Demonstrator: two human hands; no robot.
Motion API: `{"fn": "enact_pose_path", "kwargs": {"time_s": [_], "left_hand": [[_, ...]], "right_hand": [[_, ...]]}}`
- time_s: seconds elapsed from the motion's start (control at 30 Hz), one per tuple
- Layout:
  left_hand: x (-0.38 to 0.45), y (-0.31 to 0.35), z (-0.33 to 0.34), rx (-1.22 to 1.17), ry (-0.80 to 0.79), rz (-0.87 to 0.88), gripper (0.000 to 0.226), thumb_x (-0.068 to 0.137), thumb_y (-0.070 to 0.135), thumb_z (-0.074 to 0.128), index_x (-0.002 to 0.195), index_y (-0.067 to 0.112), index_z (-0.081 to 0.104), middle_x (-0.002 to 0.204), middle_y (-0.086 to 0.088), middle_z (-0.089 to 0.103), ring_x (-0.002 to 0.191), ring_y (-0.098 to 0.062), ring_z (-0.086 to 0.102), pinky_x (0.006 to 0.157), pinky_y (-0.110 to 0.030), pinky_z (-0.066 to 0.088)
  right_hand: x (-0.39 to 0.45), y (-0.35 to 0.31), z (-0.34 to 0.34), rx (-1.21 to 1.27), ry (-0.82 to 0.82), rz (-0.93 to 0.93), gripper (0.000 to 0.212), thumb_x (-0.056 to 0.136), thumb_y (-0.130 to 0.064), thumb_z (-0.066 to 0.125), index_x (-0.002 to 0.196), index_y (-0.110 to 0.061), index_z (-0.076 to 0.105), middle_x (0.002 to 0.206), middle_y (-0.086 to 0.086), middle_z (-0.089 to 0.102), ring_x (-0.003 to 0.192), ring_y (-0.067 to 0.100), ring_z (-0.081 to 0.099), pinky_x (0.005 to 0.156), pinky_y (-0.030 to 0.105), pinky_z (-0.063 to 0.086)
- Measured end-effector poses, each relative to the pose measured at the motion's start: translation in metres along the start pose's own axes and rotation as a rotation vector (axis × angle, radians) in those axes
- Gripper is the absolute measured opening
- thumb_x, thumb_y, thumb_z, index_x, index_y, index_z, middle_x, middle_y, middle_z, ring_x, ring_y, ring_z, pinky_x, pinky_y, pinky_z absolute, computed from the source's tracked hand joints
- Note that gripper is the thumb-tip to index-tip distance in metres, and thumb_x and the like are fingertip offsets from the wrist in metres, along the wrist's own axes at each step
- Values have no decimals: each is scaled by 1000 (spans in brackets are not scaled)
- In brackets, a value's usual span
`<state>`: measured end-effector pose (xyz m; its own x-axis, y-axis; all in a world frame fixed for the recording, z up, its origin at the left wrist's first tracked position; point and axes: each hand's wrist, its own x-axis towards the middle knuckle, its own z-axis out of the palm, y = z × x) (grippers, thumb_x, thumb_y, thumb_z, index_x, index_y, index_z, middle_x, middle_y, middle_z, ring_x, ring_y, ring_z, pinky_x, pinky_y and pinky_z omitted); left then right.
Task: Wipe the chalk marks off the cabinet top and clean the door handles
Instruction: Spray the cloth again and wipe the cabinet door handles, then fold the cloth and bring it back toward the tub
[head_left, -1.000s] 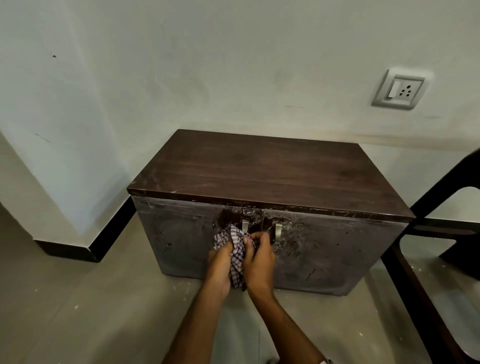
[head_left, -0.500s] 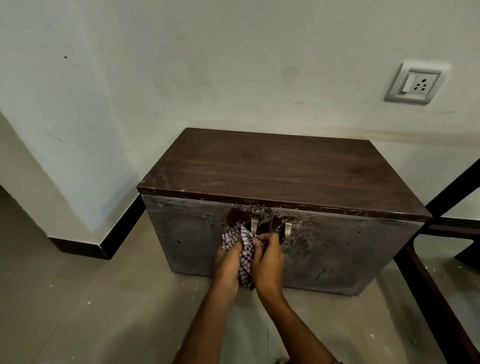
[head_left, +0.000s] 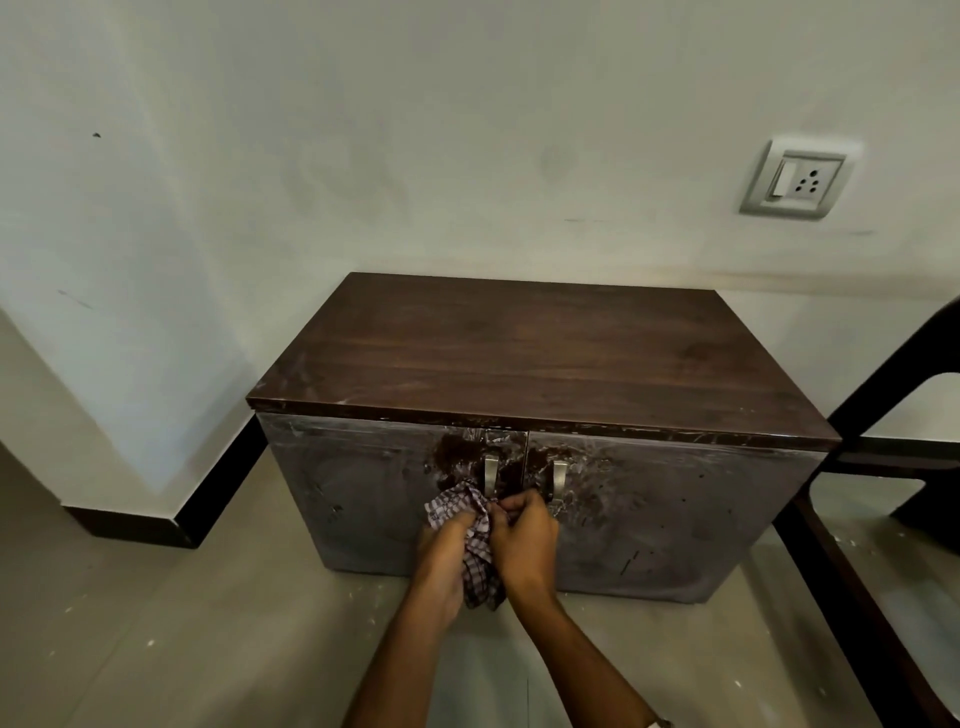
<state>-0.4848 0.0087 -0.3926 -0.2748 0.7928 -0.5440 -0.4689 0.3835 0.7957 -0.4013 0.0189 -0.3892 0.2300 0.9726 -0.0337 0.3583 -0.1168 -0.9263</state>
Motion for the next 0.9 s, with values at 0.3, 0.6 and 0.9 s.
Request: {"fn": "enact_pose_path", "kwargs": {"time_s": [0.3, 0.6, 0.9], "left_hand": [[4, -2, -7, 15, 5, 74, 31, 86, 17, 63, 116, 7, 63, 100, -17, 72, 88, -33, 71, 65, -36, 56], [-8, 9, -11, 4, -2, 158, 33, 85, 22, 66, 116, 11, 62, 102, -15, 71, 90, -32, 70, 71, -41, 58], [-58, 73, 18, -46, -136, 321, 25, 86, 17, 67, 110, 9, 65, 97, -11, 74, 88, -25, 71, 75, -37, 57]], "right_hand": [[-2, -6, 2, -20, -32, -32, 6, 93, -13, 61, 93, -16, 56, 84, -8, 59, 74, -1, 56, 58, 7, 46], [-18, -20, -2, 72, 25, -57, 8, 92, -15, 63, 95, -14, 56, 91, -2, 61, 79, 1, 57, 63, 5, 45], [-8, -87, -46, 226, -14, -103, 9, 92, -20, 64, 97, -18, 57, 92, -1, 66, 83, 8, 64, 66, 15, 52]]}}
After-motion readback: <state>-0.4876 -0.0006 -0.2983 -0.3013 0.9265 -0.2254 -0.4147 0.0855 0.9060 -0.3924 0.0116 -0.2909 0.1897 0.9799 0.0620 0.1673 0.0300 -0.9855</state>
